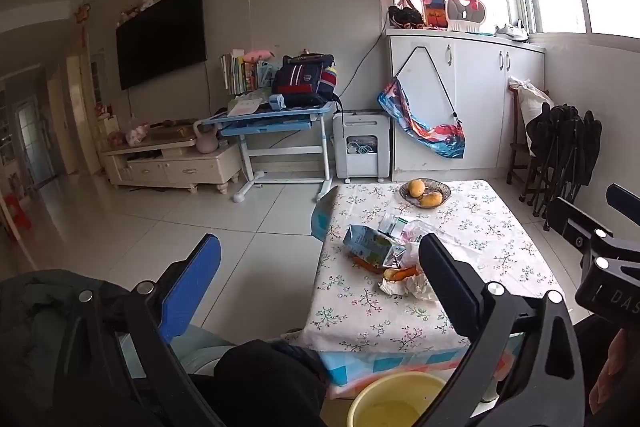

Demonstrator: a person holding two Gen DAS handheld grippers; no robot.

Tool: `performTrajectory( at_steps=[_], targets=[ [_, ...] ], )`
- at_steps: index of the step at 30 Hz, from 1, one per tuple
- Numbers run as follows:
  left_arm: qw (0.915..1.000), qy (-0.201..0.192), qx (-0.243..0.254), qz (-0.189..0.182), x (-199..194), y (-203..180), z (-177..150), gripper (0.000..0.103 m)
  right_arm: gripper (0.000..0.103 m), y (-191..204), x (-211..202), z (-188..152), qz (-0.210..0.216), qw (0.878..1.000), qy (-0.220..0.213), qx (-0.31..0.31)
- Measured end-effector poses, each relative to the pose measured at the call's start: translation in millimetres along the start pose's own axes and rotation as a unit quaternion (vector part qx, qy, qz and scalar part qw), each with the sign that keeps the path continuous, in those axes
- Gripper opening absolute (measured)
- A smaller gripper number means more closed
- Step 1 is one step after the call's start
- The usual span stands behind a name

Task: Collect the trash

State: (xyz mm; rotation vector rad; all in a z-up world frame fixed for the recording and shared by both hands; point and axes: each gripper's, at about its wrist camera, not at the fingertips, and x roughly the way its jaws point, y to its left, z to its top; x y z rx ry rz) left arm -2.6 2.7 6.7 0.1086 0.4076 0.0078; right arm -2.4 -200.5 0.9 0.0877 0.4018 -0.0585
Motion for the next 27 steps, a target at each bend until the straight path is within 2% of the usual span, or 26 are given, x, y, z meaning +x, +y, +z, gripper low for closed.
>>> performTrajectory(
  at_steps=[27],
  targets=[
    [1.0, 0.0, -0.004, -0.002, 0.8, 2.2, -2.6, 0.096, 0.097, 0.5, -3.0, -2.0, 0.007, 1.0, -0.001, -0.004]
  ],
)
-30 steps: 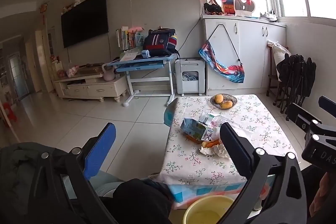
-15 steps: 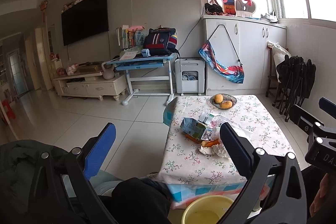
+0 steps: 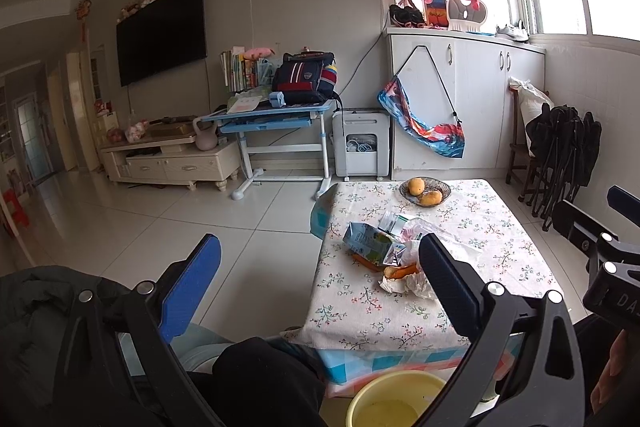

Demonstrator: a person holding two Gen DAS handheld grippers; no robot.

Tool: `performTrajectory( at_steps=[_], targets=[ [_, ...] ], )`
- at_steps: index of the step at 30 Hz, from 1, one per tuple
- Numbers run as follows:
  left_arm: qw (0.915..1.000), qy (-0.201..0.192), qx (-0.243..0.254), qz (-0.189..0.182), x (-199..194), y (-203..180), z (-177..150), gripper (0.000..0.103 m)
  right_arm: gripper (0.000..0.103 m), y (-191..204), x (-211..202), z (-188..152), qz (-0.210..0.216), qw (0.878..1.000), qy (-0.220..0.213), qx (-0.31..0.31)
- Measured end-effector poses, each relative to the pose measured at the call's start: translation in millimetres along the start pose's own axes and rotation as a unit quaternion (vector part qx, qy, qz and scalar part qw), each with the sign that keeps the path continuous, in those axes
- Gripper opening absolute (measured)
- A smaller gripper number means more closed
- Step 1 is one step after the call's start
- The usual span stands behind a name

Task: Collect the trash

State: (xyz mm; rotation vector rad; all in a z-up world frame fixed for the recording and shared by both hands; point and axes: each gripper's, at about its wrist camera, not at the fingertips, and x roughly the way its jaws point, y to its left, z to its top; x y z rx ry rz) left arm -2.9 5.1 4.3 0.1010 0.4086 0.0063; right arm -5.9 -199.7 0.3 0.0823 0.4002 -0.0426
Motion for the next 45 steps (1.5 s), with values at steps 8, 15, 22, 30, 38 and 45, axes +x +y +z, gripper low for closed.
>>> performTrajectory(
  at_steps=[8, 15, 22, 30, 38, 45],
  targets=[
    [1.0, 0.001, -0.001, 0.0, 1, 0, -2, 0.096, 0.097, 1, 1, -1, 0.003, 1.0, 0.002, -0.001],
    [1.0, 0.001, -0.002, 0.0, 0, 0, -1, 0.096, 0.097, 1, 2, -2, 0.008, 1.0, 0.007, 0.0],
    [1.0, 0.001, -0.003, 0.0, 0, 0, -3, 0.096, 0.097, 1, 3, 0, 0.013, 1.0, 0.009, -0.002],
    [1.0, 0.003, -0.003, 0.0, 0, 1, -4, 0.096, 0.097, 1, 5, 0, 0.022, 1.0, 0.014, -0.005],
    [0.9995, 0.026, -0.015, 0.007, 19, 7, -16, 0.096, 0.097, -7, 19, -11, 0.038, 0.999, 0.036, -0.011],
    [0.9979, 0.063, -0.016, 0.001, 54, 3, -33, 0.096, 0.096, -16, 46, -30, 0.044, 0.996, 0.076, -0.008]
  ],
)
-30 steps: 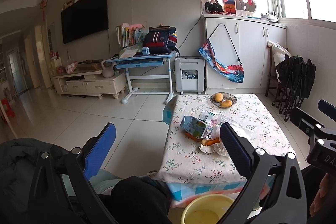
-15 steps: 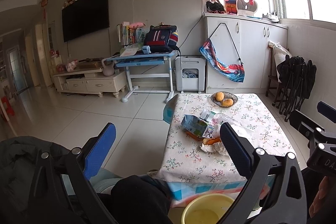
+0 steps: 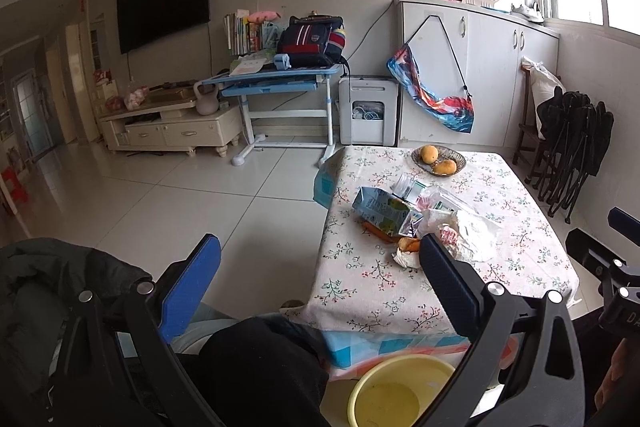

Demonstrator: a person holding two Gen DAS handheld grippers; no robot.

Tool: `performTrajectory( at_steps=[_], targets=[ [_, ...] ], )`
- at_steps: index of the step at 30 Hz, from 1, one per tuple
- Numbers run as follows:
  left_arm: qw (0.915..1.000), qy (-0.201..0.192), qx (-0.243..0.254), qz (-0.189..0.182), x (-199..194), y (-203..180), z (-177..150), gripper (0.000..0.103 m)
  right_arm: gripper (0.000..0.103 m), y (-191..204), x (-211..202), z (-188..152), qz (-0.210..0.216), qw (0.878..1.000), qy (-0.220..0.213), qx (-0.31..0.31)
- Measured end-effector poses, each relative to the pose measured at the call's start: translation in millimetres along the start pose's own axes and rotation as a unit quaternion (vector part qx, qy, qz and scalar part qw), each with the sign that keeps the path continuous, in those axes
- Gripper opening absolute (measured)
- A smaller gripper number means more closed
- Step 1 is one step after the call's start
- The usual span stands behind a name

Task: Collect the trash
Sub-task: 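Grasp the blue juice carton with the left gripper while the right gripper grasps white tissue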

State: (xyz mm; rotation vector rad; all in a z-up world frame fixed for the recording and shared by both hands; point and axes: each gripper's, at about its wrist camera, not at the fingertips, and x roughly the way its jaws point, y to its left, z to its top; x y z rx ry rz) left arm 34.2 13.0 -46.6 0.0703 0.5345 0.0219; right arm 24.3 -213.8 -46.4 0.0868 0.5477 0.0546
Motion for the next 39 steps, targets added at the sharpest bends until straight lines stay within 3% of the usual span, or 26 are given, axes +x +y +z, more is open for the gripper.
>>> performTrajectory(
  at_steps=[2, 5, 10, 22, 23, 25, 26, 27, 31, 34, 39],
  targets=[
    [0.9999, 0.008, 0.004, -0.007, 10, -5, -4, 0.096, 0.093, -3, 9, -3, 0.005, 1.0, 0.012, 0.003],
    [0.9996, 0.022, 0.008, -0.017, 26, -9, -6, 0.096, 0.078, -10, 26, -10, 0.022, 0.999, 0.039, 0.013],
    [0.9986, 0.042, 0.011, -0.028, 51, -16, -9, 0.096, 0.069, -18, 64, -19, 0.049, 0.995, 0.085, 0.031],
    [0.9963, 0.074, -0.003, -0.043, 104, -21, -5, 0.096, 0.067, -39, 170, -41, 0.066, 0.977, 0.173, 0.104],
    [0.9958, 0.078, -0.006, -0.048, 109, -21, -3, 0.096, 0.065, -41, 177, -42, 0.069, 0.976, 0.176, 0.111],
    [0.9948, 0.085, -0.013, -0.055, 120, -24, 0, 0.096, 0.05, -44, 186, -44, 0.084, 0.972, 0.182, 0.125],
    [0.9943, 0.087, -0.016, -0.059, 125, -24, 1, 0.096, 0.044, -45, 190, -45, 0.094, 0.97, 0.183, 0.132],
    [0.9937, 0.09, -0.02, -0.064, 130, -25, 3, 0.096, 0.031, -46, 192, -46, 0.106, 0.967, 0.185, 0.139],
    [0.9917, 0.101, -0.025, -0.076, 152, -33, 7, 0.096, 0.02, -44, 184, -44, 0.136, 0.966, 0.169, 0.139],
    [0.9862, 0.125, -0.047, -0.098, 176, -38, 10, 0.096, 0.019, -47, 168, -41, 0.157, 0.965, 0.153, 0.143],
    [0.9661, 0.186, -0.113, -0.139, 236, -46, 17, 0.096, 0.019, -51, 136, -41, 0.18, 0.966, 0.14, 0.118]
  ],
)
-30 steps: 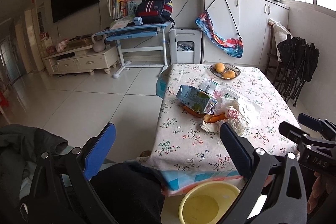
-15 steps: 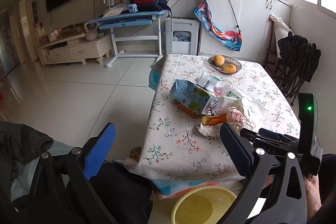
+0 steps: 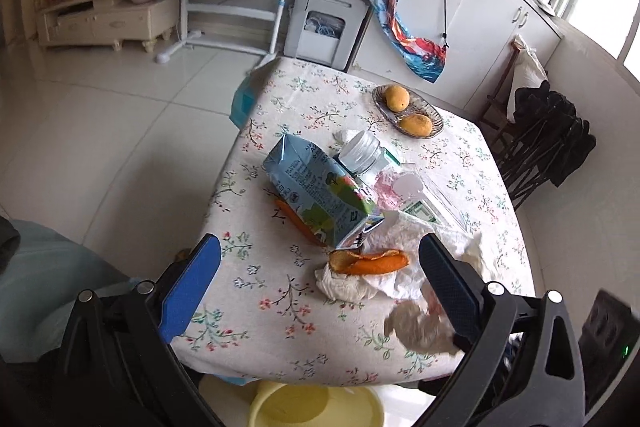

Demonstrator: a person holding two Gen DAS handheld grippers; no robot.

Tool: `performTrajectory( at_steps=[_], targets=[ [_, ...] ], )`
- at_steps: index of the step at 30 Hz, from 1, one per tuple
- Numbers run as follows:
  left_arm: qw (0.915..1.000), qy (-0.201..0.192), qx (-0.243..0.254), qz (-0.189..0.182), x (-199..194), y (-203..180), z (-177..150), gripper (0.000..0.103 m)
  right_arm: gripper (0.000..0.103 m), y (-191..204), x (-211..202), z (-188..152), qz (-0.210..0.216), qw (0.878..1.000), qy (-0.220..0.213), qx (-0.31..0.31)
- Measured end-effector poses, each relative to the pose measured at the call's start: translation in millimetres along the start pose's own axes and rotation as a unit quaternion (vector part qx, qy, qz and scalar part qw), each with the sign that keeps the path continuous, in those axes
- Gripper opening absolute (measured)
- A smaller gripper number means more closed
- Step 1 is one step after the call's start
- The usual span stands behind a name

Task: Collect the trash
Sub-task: 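Grasp the blue juice carton with the left gripper while the right gripper grasps white tissue, then carry the carton toward the yellow basin with the left gripper while the right drops tissue into it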

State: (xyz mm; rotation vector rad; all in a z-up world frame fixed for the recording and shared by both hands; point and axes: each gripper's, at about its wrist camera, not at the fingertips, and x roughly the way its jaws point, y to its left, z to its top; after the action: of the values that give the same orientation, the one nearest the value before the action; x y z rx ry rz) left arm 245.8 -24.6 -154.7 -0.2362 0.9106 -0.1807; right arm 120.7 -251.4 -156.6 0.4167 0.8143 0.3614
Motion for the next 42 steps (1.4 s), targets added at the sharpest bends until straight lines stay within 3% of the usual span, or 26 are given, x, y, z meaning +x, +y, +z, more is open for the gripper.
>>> performTrajectory(
  at_steps=[7, 14, 15, 17, 23, 38, 42],
  targets=[
    [0.9933, 0.089, -0.071, -0.021, 80, -1, 25, 0.095, 0.02, -17, -15, -11, 0.008, 1.0, -0.001, 0.018],
    [0.9869, 0.133, -0.091, -0.006, 132, 3, 31, 0.082, 0.021, -29, -16, -10, 0.022, 0.999, -0.01, 0.035],
    [0.9866, 0.136, -0.091, -0.005, 137, 4, 32, 0.075, 0.021, -31, -16, -10, 0.023, 0.999, -0.011, 0.037],
    [0.9855, 0.14, -0.095, -0.009, 145, 4, 35, 0.07, 0.021, -33, -17, -11, 0.025, 0.999, -0.011, 0.042],
    [0.9847, 0.136, -0.097, -0.05, 135, 11, 34, 0.062, 0.021, -36, -24, -14, 0.033, 0.998, -0.019, 0.049],
    [0.9879, 0.089, -0.076, -0.102, 64, 36, 22, 0.061, 0.021, -19, -30, -12, 0.047, 0.999, -0.016, 0.022],
    [0.9883, 0.071, -0.074, -0.113, 38, 40, 15, 0.061, 0.021, -1, -30, -18, 0.059, 0.998, 0.018, -0.012]
  ],
)
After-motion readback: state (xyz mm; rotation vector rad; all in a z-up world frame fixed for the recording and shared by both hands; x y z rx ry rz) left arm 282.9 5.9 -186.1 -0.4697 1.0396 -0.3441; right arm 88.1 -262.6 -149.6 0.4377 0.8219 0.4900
